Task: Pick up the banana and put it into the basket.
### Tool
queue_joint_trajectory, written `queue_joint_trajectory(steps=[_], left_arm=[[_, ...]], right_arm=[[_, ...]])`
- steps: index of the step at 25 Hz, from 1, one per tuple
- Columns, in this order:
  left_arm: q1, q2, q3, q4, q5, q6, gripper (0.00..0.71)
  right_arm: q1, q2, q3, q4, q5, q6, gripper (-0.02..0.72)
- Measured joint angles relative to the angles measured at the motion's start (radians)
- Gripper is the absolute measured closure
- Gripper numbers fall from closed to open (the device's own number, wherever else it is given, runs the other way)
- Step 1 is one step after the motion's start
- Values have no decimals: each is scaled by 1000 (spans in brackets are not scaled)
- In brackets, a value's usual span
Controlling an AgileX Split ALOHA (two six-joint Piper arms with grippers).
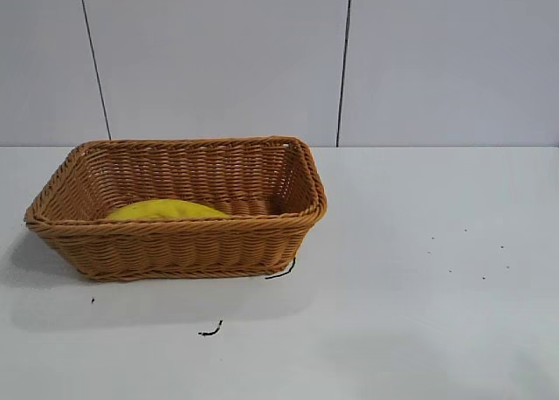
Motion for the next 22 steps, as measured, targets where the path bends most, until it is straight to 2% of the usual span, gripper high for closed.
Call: queue_joint_trajectory(steps=[5,11,22], left_arm=[[0,0,0,0,0,0,76],[0,0,0,0,0,0,76],[0,0,0,0,0,0,76]], right_arm=[[4,-21,0,0,1,0,87],[60,-21,0,0,1,0,87],[62,-21,0,0,1,0,87]])
